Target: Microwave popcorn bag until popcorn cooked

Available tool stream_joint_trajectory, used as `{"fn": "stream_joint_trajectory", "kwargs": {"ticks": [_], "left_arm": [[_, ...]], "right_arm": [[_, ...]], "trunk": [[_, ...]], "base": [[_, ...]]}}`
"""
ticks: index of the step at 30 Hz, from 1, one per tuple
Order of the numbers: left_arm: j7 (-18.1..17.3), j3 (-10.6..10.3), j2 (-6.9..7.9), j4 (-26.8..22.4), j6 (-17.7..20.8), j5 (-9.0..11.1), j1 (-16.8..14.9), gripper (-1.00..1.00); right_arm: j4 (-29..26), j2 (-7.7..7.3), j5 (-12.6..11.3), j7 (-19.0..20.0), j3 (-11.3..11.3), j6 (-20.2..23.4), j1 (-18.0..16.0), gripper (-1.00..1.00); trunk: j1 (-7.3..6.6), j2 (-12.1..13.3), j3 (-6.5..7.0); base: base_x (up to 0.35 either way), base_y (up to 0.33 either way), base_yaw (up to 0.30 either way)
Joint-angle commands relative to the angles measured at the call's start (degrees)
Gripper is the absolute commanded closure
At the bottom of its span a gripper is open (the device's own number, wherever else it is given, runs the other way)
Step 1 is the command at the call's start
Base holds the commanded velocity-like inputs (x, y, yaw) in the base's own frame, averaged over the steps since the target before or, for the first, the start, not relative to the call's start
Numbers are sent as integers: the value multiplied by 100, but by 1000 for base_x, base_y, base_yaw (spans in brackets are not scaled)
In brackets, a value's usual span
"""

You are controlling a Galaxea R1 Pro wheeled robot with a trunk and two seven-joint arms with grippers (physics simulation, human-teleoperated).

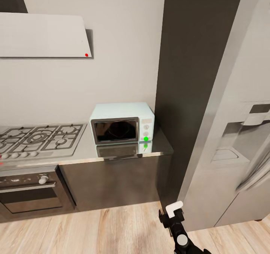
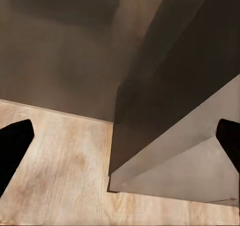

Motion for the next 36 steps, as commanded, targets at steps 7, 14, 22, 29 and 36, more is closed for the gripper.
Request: {"fn": "stream_joint_trajectory", "kwargs": {"ticks": [7,14,22,29,36], "left_arm": [[3,16,-4,1,-15,1,1,-100],[18,10,-4,-6,-13,2,2,-100],[29,7,-4,1,-16,1,3,-100],[20,14,-4,116,-7,12,-6,-100],[41,64,60,1055,56,23,-4,-100]], "right_arm": [[-3,-6,-62,-44,44,-21,-9,-100],[-11,-1,-55,-44,60,-13,-9,-100],[52,-2,-62,-34,64,-12,0,-100],[936,119,-71,29,36,65,300,-100],[2144,298,-66,103,32,44,638,-100]], "trunk": [[3,-10,-11],[3,-10,-11],[3,-10,-11],[3,-10,-11],[3,-10,-11]], "base": [[0,0,0],[-22,0,0],[-40,0,0],[0,0,0],[0,0,0]]}}
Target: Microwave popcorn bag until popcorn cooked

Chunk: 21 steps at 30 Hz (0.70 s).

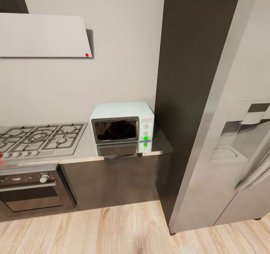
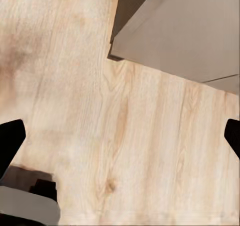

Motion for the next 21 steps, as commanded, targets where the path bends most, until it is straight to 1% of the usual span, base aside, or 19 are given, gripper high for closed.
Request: {"fn": "stream_joint_trajectory", "kwargs": {"ticks": [1,3,4,7,9,12,21], "left_arm": [[4,-13,-15,152,-17,-10,42,-100],[0,-23,-38,278,-23,-20,108,-100],[-4,-36,-64,297,-24,-21,121,-100],[-9,-44,-73,302,-24,-18,124,-100],[-9,-36,-67,303,-24,-15,126,-100],[-9,-34,-65,303,-24,-15,132,-100],[-9,-36,-67,303,-24,-17,133,-100]], "right_arm": [[37,-15,-46,-22,52,-28,189,-100],[57,-45,-51,-33,45,-34,424,-100],[265,-25,-43,-33,52,-42,535,-100],[599,7,-36,-30,60,-44,613,-100],[652,-6,-30,-30,61,-44,773,-100],[663,-15,-29,-30,64,-44,907,-100],[665,-2,-28,-30,65,-44,956,-100]], "trunk": [[3,-10,-9],[3,-10,-9],[3,-10,-9],[3,-10,-9],[3,-10,-9],[3,-10,-9],[3,-10,-9]], "base": [[0,0,0],[0,0,0],[0,0,0],[0,0,0],[0,0,0],[0,0,0],[0,0,0]]}}
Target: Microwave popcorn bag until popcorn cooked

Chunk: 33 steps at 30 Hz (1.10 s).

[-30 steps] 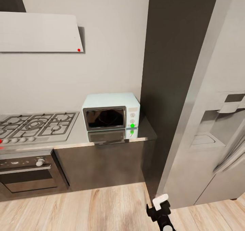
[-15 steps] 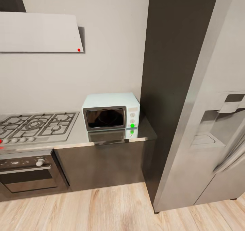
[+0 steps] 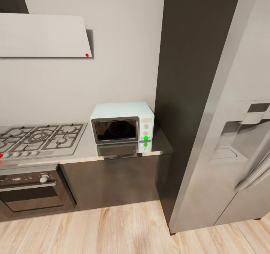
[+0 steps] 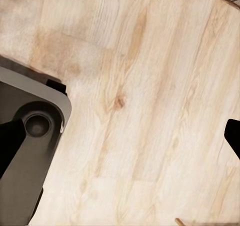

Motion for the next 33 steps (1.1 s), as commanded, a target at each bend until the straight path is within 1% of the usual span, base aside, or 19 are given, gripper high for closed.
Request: {"fn": "stream_joint_trajectory", "kwargs": {"ticks": [1,33], "left_arm": [[16,6,-1,1,-17,3,-4,-100],[16,-1,-8,1,-17,-3,-4,-100]], "right_arm": [[-3,-3,-61,-18,46,-22,-8,-100],[-3,-3,-61,-18,48,-22,-3,-100]], "trunk": [[2,-10,-11],[2,-10,-11]], "base": [[0,0,0],[0,0,0]]}}
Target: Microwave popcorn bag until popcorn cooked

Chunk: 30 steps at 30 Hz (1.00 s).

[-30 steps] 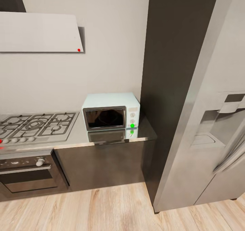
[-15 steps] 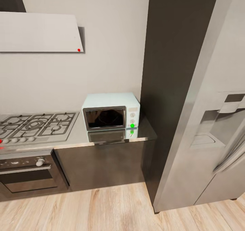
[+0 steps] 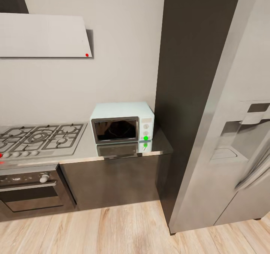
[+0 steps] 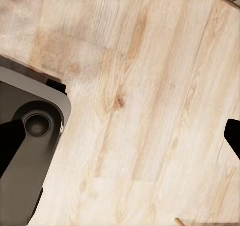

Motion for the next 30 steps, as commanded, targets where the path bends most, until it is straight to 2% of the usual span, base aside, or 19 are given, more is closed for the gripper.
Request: {"fn": "stream_joint_trajectory", "kwargs": {"ticks": [1,30], "left_arm": [[16,5,-2,1,-17,1,-4,-100],[16,5,-2,1,-17,1,-4,-100]], "right_arm": [[-3,-3,-61,-18,42,-22,-4,-100],[-3,-3,-61,-18,44,-22,-5,-100]], "trunk": [[3,-10,-11],[3,-10,-11]], "base": [[0,0,0],[0,0,0]]}}
